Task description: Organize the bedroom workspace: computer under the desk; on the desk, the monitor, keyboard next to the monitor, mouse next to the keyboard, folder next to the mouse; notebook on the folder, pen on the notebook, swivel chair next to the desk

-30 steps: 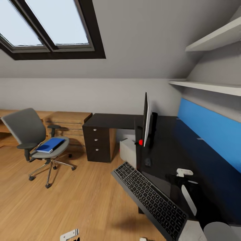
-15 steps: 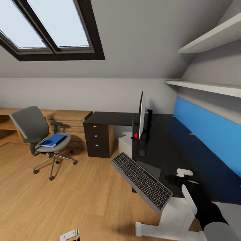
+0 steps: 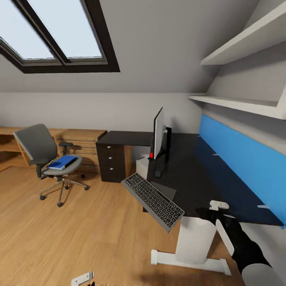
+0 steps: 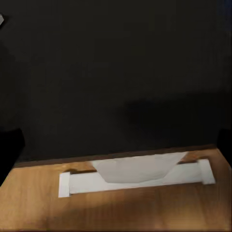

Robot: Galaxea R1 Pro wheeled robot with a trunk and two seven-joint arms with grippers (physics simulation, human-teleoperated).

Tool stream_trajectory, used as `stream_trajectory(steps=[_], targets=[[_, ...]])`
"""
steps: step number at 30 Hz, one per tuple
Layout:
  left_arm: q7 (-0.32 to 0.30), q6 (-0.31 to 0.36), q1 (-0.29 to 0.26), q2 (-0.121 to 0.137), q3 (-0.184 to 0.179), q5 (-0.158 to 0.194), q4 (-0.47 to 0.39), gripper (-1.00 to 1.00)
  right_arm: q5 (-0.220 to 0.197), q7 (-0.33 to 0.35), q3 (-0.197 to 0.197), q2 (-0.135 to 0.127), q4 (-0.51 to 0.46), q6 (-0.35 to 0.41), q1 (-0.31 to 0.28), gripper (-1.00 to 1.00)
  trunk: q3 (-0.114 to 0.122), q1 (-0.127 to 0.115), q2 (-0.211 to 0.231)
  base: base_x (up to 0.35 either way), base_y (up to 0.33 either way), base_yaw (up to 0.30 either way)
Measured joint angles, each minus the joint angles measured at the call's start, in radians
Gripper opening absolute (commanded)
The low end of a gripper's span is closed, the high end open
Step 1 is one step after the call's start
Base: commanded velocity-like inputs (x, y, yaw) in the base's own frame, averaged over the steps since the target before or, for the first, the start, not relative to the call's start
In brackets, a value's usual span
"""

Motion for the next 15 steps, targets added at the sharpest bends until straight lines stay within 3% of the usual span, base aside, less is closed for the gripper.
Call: stream_trajectory(steps=[15], targets=[[-0.002,0.0,0.0,0.0,0.0,0.0,0.0,1.0,0.0,0.003,0.003,0.005,0.045,-0.006,0.0,1.0,0.0,0.0,0.0,-0.263,-0.046,0.0]])
